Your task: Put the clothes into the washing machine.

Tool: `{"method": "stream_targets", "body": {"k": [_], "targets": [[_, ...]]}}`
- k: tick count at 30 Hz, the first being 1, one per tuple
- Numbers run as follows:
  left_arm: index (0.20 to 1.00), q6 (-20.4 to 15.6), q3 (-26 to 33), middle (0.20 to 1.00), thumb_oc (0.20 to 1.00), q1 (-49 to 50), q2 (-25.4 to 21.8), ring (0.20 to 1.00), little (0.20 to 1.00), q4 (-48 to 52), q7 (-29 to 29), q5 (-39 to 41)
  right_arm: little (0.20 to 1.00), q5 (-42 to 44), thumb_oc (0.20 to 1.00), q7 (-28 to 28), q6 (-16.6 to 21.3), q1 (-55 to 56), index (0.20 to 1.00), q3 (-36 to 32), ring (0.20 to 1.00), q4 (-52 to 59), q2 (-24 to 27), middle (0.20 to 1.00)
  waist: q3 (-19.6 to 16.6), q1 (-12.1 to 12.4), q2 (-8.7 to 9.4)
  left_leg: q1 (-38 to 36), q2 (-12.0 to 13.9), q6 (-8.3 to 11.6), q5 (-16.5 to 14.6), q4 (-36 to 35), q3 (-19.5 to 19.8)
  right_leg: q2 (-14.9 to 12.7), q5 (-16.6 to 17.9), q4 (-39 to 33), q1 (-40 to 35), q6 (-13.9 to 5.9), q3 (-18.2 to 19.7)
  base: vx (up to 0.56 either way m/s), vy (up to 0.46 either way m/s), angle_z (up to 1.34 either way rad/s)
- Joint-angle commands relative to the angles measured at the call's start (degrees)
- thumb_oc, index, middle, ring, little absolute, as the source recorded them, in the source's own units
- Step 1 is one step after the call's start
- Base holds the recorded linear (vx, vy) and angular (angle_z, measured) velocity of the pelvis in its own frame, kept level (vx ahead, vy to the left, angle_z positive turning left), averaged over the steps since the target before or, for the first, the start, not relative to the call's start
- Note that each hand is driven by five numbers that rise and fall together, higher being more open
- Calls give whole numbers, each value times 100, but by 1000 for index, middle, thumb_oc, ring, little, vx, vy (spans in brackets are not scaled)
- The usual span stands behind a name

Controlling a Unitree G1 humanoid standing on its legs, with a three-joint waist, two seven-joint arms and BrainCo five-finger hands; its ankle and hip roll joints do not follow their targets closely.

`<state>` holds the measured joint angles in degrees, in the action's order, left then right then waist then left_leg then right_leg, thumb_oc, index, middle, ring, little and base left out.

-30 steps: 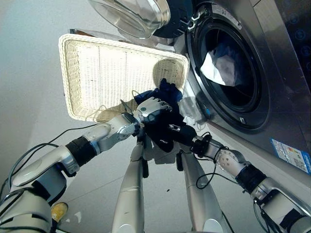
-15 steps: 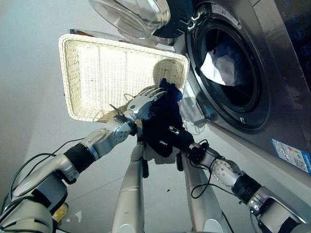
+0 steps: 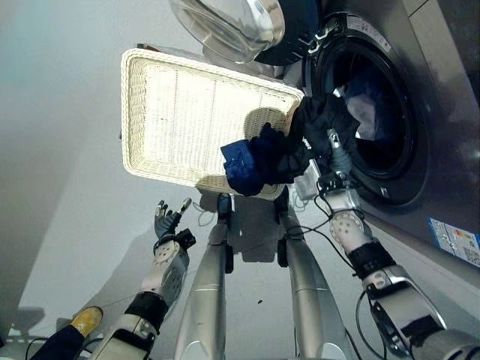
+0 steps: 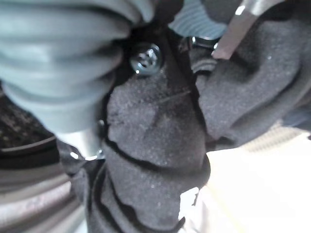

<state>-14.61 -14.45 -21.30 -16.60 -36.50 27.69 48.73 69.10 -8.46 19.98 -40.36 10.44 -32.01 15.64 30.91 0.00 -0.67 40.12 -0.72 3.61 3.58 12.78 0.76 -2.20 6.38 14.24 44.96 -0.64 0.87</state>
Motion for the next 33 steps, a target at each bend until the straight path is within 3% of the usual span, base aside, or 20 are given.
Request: {"method": "stream_targets", "body": {"k": [1, 7, 11, 17, 18, 19, 20, 22, 23, 24, 26, 28, 29, 30, 31, 32, 33], "targets": [[1000, -307, 195, 1000, 1000, -198, 68, 1000, 1000, -168, -333, 307, 200, 252, 200, -123, 174, -226, 200, -332, 200, 30, 276, 200, -112, 70, -490, 139, -518, -115, 10, 31, 103, 209, -523, 407, -18, -223, -613, 0, 0, 0], [1000, -456, 47, 1000, 1000, -55, 144, 1000, 1000, -486, -738, 343, 200, 605, 200, -104, 148, -941, 200, -544, 200, -539, 719, 200, -112, 200, -710, 226, -522, -108, -3, 151, 117, 179, -704, 703, 125, -154, -672, 45, -16, 4], [1000, -696, -115, 1000, 1000, 260, 262, 1000, 1000, -584, -1058, 302, 200, 1411, 200, -162, 700, -1404, 200, -867, 200, -863, 1025, 200, -112, 304, -889, 246, -487, -102, -7, 191, 123, 183, -881, 951, 212, -120, -707, 34, -30, 14], [1000, -826, -296, 1000, 1000, 598, 152, 1000, 1000, -353, -1261, 360, 200, 2154, 200, -1379, 1203, -2092, 200, -1361, 200, -1817, 1966, 200, -112, 407, -1065, 319, -455, -112, -34, 241, 123, 182, -1034, 1188, 342, -85, -756, 25, -93, 3], [1000, -837, -334, 1000, 1000, 677, 58, 1000, 1000, -252, -1307, 396, 200, 2441, 200, -1582, 1573, -2197, 200, -1435, 200, -2060, 2264, 200, -112, 408, -1086, 339, -437, -113, -39, 249, 118, 193, -1064, 1234, 366, -72, -765, 22, -139, 5], [1000, -831, -347, 1000, 1000, 701, 32, 1000, 1000, -212, -1310, 413, 200, 2502, 200, -1605, 1586, -2217, 200, -1451, 200, -2087, 2344, 200, -112, 411, -1092, 339, -430, -112, -41, 252, 115, 194, -1074, 1251, 370, -70, -768, 35, -134, 5], [1000, -800, -367, 1000, 1000, 787, -59, 1000, 1000, -75, -1313, 419, 200, 2685, 200, -1797, 1925, -2217, 200, -1531, 200, -2169, 2604, 200, -112, 402, -1103, 345, -414, -111, -52, 274, 109, 193, -1101, 1304, 381, -64, -770, 34, -82, 1], [1000, -776, -374, 1000, 1000, 835, -110, 1000, 1000, 1, -1323, 429, 200, 2752, 200, -1846, 2059, -2188, 200, -1595, 200, -2179, 2730, 200, -112, 386, -1106, 348, -407, -110, -60, 289, 109, 193, -1112, 1327, 387, -61, -767, 39, -79, -1], [1000, -692, -384, 1000, 1000, 999, -276, 1000, 1000, 237, -1373, 448, 200, 2752, 200, -2261, 2903, -2118, 200, -1832, 200, -2192, 3163, 200, -112, 337, -1108, 334, -390, -109, -88, 317, 93, 197, -1146, 1379, 387, -49, -755, 42, -66, 0], [1000, -667, -384, 1000, 1000, 1028, -308, 1000, 1000, 289, -1372, 456, 200, 2687, 200, -2367, 3029, -2107, 200, -1870, 200, -2174, 3236, 200, -112, 337, -1106, 328, -388, -111, -96, 320, 91, 197, -1152, 1383, 383, -47, -755, 62, -87, -3], [1000, -591, -389, 1000, 1000, 1155, -456, 1000, 1000, 502, -1385, 498, 200, 2244, 200, -2963, 4057, -2019, 200, -2093, 200, -2199, 3583, 200, -112, 289, -1090, 322, -380, -122, -121, 343, 103, 219, -1176, 1410, 371, -35, -727, 32, -41, -7], [1000, -576, -397, 1000, 1000, 1178, -490, 1000, 1000, 546, -1386, 509, 200, 2099, 200, -3132, 4210, -1990, 200, -2150, 200, -2133, 3641, 200, -112, 283, -1085, 322, -381, -125, -128, 348, 104, 225, -1180, 1413, 367, -34, -722, 20, -30, -3], [1000, -351, -368, 1000, 1000, 1232, -671, 1000, 1000, 817, -1339, 558, 200, 1126, 200, -4553, 4918, -1665, 200, -2471, 200, -2253, 4080, 200, -112, 211, -1035, 387, -362, -119, -91, 416, 97, 257, -1103, 1400, 397, -24, -690, 49, -36, -2], [1000, -328, -372, 1000, 1000, 1250, -680, 1000, 1000, 832, -1344, 554, 200, 973, 200, -4815, 4982, -1622, 200, -2496, 200, -2280, 4130, 200, -112, 206, -1027, 351, -365, -118, -150, 437, 96, 258, -1165, 1428, 363, -30, -675, 35, -38, -7], [1000, -261, -369, 1000, 1000, 1248, -749, 1000, 1000, 899, -1335, 570, 200, 733, 200, -5524, 5131, -1504, 200, -2587, 200, -2422, 4361, 200, -112, 170, -1012, 420, -337, -120, -92, 439, 89, 274, -1109, 1421, 413, -23, -665, 37, -16, -14], [1000, -237, -388, 1000, 1000, 1260, -770, 1000, 1000, 917, -1331, 589, 206, 634, 206, -5719, 5138, -1447, 206, -2605, 206, -2432, 4398, 206, -112, 167, -1007, 385, -339, -116, -151, 460, 89, 270, -1174, 1456, 382, -31, -650, -7, -10, -20], [1000, -221, -384, 1000, 1000, 1250, -793, 1000, 1000, 940, -1328, 614, 278, 618, 278, -5855, 5135, -1407, 278, -2637, 278, -2413, 4427, 278, -112, 158, -1009, 430, -323, -113, -92, 446, 85, 274, -1109, 1432, 420, -27, -656, 10, -2, -24]]}}
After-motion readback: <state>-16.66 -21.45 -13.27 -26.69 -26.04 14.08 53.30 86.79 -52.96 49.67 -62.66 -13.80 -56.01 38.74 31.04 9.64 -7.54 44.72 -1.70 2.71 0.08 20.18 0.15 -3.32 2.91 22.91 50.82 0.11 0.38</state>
